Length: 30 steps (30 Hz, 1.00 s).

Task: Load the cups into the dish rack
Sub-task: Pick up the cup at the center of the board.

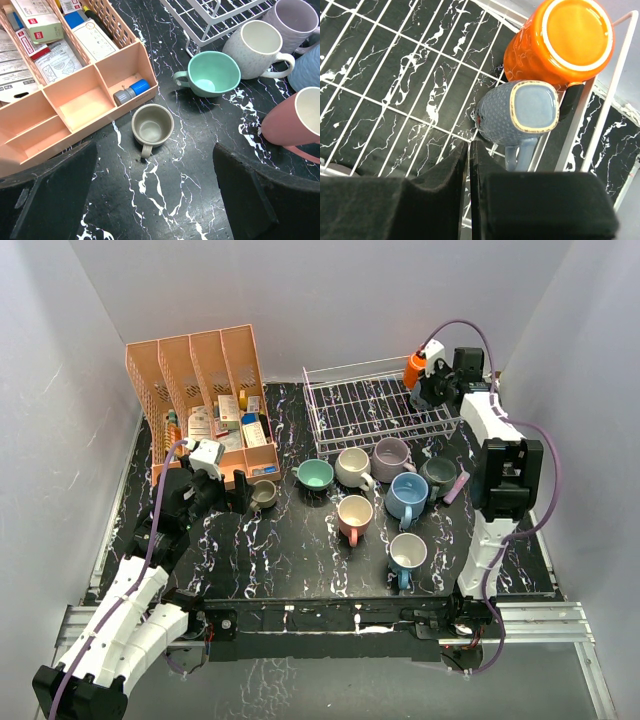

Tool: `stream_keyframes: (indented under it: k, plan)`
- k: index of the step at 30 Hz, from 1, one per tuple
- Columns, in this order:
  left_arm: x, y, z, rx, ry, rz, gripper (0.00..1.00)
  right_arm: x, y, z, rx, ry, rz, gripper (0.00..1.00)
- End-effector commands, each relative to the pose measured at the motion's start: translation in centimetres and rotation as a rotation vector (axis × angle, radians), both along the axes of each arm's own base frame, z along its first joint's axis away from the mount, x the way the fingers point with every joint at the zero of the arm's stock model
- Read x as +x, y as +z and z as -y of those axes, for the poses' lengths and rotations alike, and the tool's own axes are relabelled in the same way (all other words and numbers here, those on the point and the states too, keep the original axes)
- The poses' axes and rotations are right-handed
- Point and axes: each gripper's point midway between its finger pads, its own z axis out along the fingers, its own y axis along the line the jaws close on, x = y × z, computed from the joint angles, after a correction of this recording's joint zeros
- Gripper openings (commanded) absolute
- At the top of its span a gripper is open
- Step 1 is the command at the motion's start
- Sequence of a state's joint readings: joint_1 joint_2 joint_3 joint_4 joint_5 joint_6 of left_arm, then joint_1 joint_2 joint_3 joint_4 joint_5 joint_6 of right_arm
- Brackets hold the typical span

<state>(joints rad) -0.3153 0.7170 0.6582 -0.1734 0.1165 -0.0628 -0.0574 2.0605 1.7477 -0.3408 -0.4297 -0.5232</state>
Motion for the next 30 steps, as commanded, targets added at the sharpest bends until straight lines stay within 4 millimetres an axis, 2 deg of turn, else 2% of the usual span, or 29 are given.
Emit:
stream_keyframes:
  k: [1, 6, 11, 19, 30]
  plan:
    - [0.0, 0.1, -0.2, 0.008, 0.000, 0.009, 0.97, 1.4, 0.7, -0.6, 0.010, 0.012, 0.020, 0.10]
    - [0.0, 0.0, -0.2, 0.009, 0.002, 0.006, 0.97, 1.8, -0.9, -1.0, -0.012, -0.023, -0.005, 0.10]
    - [0.0, 0.0, -0.2, 0.010, 0.003, 0.006, 0.97, 2.8, -1.4, 0.2, -0.033, -0.119, 0.013, 0.12]
    - [0.1, 0.0, -0.3, 0.013, 0.006, 0.006, 0.97, 4.0, -0.9, 2.4, -0.078, -0.248, 0.068, 0.14]
    - [0.0, 0.0, -0.3, 0.013, 0.007, 0.005, 0.97, 4.8, 0.0, 4.2, -0.127, -0.331, 0.114, 0.16]
